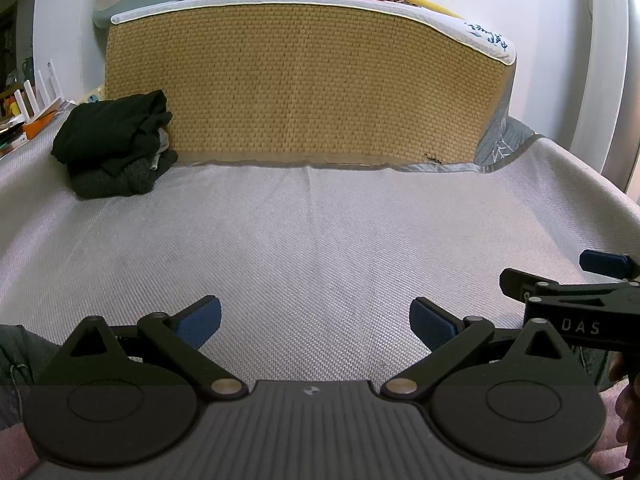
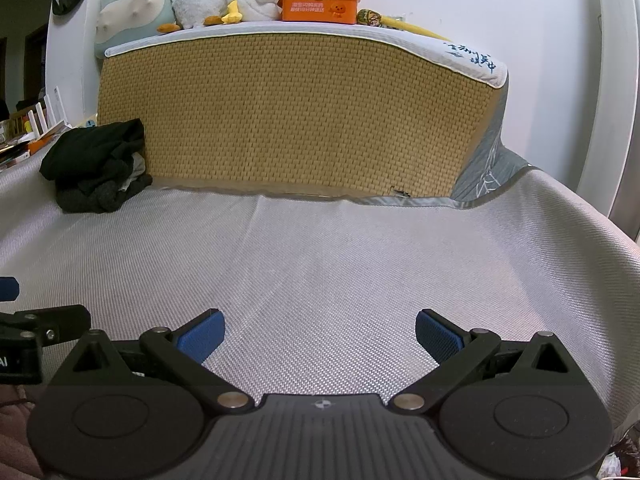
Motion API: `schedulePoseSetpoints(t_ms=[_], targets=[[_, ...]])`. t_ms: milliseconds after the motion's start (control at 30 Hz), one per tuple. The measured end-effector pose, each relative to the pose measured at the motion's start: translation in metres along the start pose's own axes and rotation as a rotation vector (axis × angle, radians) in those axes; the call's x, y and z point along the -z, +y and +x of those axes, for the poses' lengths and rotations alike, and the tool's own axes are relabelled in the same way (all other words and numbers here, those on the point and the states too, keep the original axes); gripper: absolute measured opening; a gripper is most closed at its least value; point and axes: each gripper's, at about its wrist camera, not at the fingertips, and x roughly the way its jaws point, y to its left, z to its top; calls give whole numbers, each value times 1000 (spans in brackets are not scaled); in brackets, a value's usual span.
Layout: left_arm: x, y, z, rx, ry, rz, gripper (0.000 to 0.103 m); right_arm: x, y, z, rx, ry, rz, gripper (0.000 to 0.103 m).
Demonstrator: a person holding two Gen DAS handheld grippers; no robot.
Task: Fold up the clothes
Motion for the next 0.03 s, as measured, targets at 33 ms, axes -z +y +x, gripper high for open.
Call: schedulePoseSetpoints(t_ms=[33], targets=[[0,0,0,-1,0,-1,103,0,0,0,-1,0,0,102]])
